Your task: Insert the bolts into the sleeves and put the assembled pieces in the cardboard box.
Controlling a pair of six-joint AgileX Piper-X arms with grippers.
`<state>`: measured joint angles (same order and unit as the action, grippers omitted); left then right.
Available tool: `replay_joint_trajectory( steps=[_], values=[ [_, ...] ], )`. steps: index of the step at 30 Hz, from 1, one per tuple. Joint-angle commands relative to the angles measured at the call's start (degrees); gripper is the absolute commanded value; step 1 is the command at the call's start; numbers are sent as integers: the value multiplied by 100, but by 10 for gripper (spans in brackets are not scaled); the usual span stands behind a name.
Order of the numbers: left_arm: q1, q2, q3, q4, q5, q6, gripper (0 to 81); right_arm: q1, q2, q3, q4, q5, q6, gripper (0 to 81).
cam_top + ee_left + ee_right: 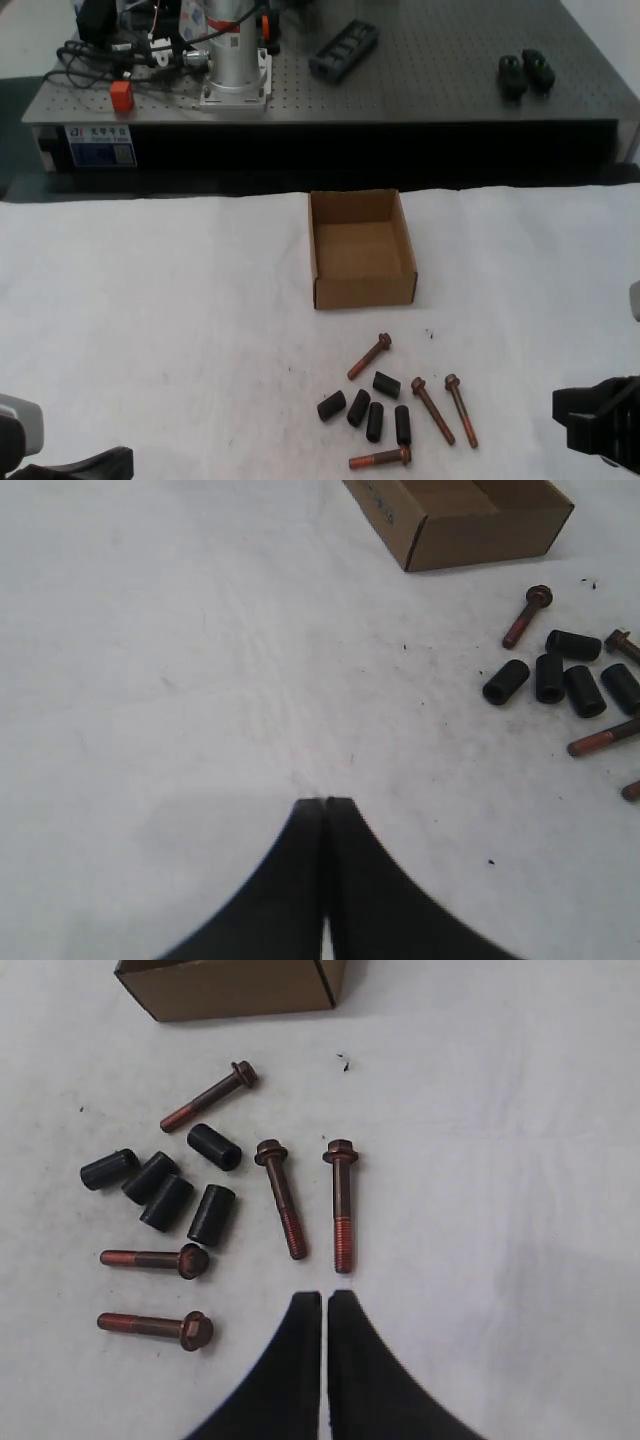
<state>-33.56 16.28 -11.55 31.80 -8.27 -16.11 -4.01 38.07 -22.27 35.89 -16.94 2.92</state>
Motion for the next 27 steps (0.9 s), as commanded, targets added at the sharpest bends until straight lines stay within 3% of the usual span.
replay_joint_trajectory(
  steps=[1,6,11,14,17,19,21,24,27],
  values=[
    [18,-58,-28,-26,-57,-17,3,9,7,-46,-52,-28,9,10],
    [18,-58,-28,-26,-57,-17,3,9,7,-46,-426,-28,104,10],
    [18,-58,-28,-153,-47,-18,3,9,7,-46,-1979,-61,524,10],
    [18,-58,-28,-710,155,-8,3,13,27,-153,-2622,-544,739,1],
    [18,-43,-28,-1289,515,87,4,57,307,-657,-1917,-589,633,101],
    [18,49,-48,-1414,587,151,55,167,650,-1036,-1116,-328,200,225],
    [18,229,-77,-1366,598,246,156,370,1146,-1414,-483,47,-240,291],
    [18,653,-167,-1367,598,349,309,755,1979,-1978,331,514,-653,295],
    [18,1213,-359,-1377,659,515,342,1127,2869,-2422,805,1120,-729,295]
  ],
)
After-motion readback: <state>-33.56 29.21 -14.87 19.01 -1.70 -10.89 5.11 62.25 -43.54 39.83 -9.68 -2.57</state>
